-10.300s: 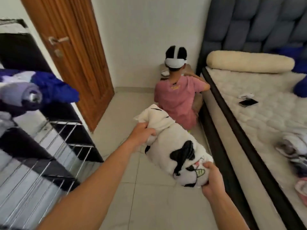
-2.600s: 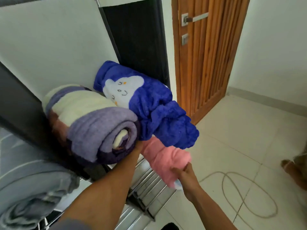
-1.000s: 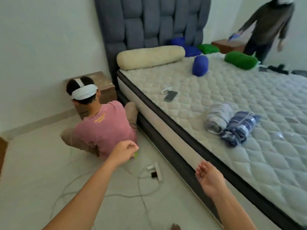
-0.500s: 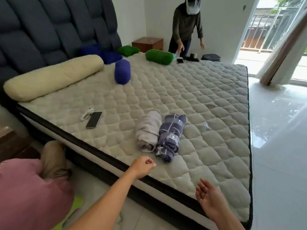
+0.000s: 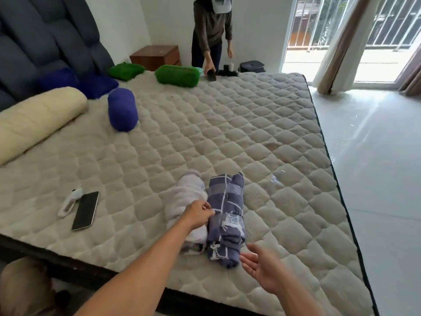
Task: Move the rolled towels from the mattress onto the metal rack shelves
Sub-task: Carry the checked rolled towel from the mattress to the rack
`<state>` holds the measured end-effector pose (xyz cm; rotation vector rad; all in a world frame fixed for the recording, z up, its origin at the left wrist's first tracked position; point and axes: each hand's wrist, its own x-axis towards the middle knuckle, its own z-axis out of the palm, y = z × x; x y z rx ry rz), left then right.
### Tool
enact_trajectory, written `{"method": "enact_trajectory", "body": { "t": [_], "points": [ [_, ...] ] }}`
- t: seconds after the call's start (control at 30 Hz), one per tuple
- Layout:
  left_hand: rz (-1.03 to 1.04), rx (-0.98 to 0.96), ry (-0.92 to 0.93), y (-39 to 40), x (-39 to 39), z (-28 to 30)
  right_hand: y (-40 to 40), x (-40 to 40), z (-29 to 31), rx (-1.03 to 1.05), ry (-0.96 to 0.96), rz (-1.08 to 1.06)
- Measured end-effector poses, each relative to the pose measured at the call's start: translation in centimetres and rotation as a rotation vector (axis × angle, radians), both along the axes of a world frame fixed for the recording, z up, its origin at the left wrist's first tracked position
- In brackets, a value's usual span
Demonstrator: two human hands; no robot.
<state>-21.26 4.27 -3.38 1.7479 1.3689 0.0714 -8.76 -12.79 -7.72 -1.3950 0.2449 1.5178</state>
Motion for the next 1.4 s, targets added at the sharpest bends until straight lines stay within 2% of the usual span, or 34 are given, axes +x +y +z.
{"method": "enact_trajectory", "body": {
  "t": [0.13, 0.23, 0.37, 0.57, 0.63, 0.73, 1.0, 1.13, 1.27, 1.4],
  "points": [
    [-0.102, 0.030, 0.071, 3.6, 2.1, -1.0, 2.2, -3.4, -3.1, -0.119, 0.065, 0.096],
    [-0.155, 0.009, 0.092, 5.8, 4.0, -2.2, 3.7, -4.2, -4.9, -0.104, 0.138, -0.002],
    [-0.220, 0.027, 0.095, 9.1, 6.2, -4.1, 5.7, -1.9, -7.6, -0.117, -0.029, -0.274],
    [-0.285, 0.030, 0.110, 13.5, 9.6, -4.7, 5.6, 4.0, -9.0, -0.227, -0.316, -0.366],
    [-0.277, -0.025, 0.140, 14.6, 10.6, -5.3, 5.7, 5.5, -9.0, -0.246, -0.440, -0.391],
    [-0.213, -0.239, 0.118, 14.0, 11.5, -5.7, 5.5, 7.4, -8.8, -0.254, -0.536, -0.398],
    [-0.106, -0.421, 0.036, 8.3, 8.5, -3.6, 2.8, 11.9, -6.5, -0.190, -0.504, -0.547],
    [-0.053, -0.491, 0.010, 5.0, 4.7, 0.3, 1.0, 12.0, -5.2, -0.125, -0.430, -0.457],
    [0.106, -0.333, -0.060, 1.9, 1.9, 5.0, 0.9, 10.4, -3.4, -0.047, -0.357, -0.251],
    [0.361, -0.234, -0.125, -3.4, -3.5, 8.4, 1.8, 7.7, -0.8, 0.089, -0.383, -0.013]
  ]
}}
